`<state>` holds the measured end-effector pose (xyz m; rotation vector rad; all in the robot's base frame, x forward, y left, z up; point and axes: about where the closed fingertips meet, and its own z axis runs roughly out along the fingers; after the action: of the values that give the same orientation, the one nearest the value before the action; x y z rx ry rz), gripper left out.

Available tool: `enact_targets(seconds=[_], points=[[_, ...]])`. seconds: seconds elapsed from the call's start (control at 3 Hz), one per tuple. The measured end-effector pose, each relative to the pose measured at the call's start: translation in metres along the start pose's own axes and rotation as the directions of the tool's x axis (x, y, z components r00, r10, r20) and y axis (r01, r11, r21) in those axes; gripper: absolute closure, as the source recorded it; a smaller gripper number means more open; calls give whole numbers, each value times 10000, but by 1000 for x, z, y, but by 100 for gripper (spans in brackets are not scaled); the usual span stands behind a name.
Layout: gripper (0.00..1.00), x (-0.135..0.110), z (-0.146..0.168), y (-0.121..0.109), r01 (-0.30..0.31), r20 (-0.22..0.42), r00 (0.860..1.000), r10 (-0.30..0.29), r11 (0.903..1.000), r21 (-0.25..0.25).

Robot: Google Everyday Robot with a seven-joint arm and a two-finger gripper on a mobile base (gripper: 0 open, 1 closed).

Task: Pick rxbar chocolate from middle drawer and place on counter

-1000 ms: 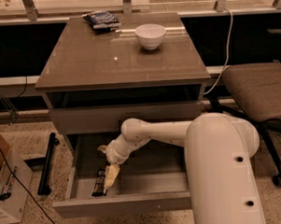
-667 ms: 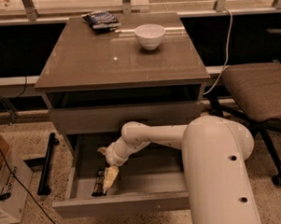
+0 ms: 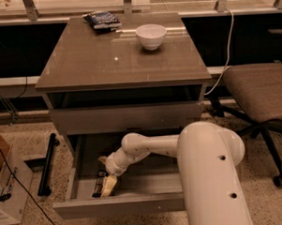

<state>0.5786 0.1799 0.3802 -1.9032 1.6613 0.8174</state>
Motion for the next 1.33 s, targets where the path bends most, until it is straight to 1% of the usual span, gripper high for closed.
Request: enact_targets(seconds=[0.33, 0.67, 1.0, 1.33], points=[[0, 6, 15, 7, -313, 66, 9995, 313, 9995, -94], [24, 21, 30, 15, -1016, 218, 9946, 1015, 9948, 31], [47, 24, 30, 16, -1165, 237, 9929, 1163, 9931, 99], [78, 21, 27, 16, -1165, 238, 9929, 1163, 9931, 100]])
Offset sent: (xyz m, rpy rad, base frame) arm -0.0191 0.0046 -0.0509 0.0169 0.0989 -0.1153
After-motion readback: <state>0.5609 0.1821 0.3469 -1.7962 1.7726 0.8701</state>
